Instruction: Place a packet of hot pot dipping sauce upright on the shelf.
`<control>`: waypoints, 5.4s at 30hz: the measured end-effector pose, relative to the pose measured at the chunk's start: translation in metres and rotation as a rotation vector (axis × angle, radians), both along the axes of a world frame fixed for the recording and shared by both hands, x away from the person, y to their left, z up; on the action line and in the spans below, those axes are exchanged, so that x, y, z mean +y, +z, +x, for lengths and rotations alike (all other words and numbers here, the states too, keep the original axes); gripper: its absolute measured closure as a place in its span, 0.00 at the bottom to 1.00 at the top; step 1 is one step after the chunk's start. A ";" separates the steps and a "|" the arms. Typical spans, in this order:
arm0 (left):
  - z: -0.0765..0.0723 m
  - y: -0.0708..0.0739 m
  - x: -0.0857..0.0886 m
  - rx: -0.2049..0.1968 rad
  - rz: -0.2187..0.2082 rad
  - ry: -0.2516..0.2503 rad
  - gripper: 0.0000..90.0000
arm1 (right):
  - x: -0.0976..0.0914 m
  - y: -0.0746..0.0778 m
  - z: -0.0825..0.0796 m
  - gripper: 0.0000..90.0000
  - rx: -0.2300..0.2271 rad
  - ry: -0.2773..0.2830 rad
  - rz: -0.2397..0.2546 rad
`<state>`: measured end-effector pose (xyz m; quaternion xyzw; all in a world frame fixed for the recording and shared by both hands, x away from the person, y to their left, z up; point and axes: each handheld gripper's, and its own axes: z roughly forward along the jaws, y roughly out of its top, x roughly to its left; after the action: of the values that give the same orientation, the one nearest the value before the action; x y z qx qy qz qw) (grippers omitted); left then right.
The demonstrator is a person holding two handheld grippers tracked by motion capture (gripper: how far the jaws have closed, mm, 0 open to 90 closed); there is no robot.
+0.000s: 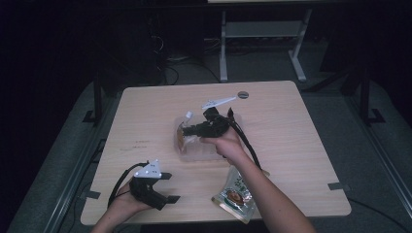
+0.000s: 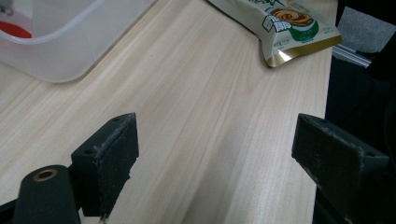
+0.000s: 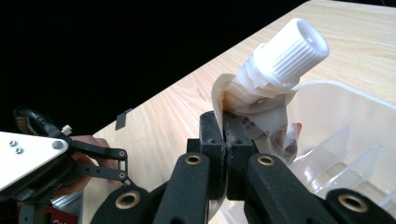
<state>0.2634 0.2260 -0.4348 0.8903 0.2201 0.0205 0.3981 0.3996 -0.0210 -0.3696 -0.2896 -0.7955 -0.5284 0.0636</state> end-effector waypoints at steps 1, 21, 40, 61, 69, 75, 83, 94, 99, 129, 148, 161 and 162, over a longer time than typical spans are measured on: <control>0.000 0.000 0.000 0.002 0.001 -0.002 0.16 | 0.001 -0.001 0.000 0.98 0.000 -0.005 -0.002; 0.001 -0.001 0.000 0.003 0.016 0.000 0.16 | -0.006 0.008 -0.007 0.54 -0.046 -0.027 -0.023; 0.002 -0.001 0.001 0.030 0.018 0.023 0.16 | -0.046 0.012 -0.058 0.40 -0.196 0.018 -0.177; 0.000 -0.001 0.002 0.019 0.018 0.043 0.16 | -0.110 -0.021 -0.117 0.40 -0.163 0.014 -0.247; 0.001 -0.001 0.003 0.018 0.020 0.033 0.16 | -0.145 -0.034 -0.127 0.43 -0.118 -0.062 -0.268; -0.001 0.000 0.002 0.013 0.023 0.032 0.16 | -0.173 -0.050 -0.137 0.69 -0.087 -0.085 -0.304; 0.000 0.002 -0.010 0.007 0.026 0.040 0.17 | -0.199 -0.066 -0.152 1.00 -0.016 -0.045 -0.303; 0.000 -0.001 -0.010 0.014 0.037 0.031 0.18 | -0.168 -0.086 -0.149 1.00 0.018 0.090 -0.428; -0.001 -0.002 -0.012 0.009 0.042 0.024 0.18 | -0.155 -0.089 -0.146 1.00 0.012 0.128 -0.448; 0.000 -0.003 -0.011 0.010 0.052 0.016 0.18 | -0.073 -0.092 -0.135 1.00 -0.081 0.278 -0.459; 0.000 0.000 -0.027 -0.012 0.047 -0.031 0.17 | -0.105 -0.071 -0.135 0.71 -0.061 0.105 -0.363; 0.011 0.014 -0.065 -0.045 0.033 -0.097 0.17 | -0.163 -0.063 -0.143 0.55 -0.056 -0.060 -0.336; 0.012 0.014 -0.069 -0.041 0.034 -0.106 0.17 | -0.167 -0.064 -0.143 0.53 -0.058 -0.070 -0.337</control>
<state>0.2756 0.1571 -0.4209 0.9068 0.1642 0.0216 0.3877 0.2563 -0.1878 -0.4335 -0.3082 -0.8638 -0.3976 -0.0272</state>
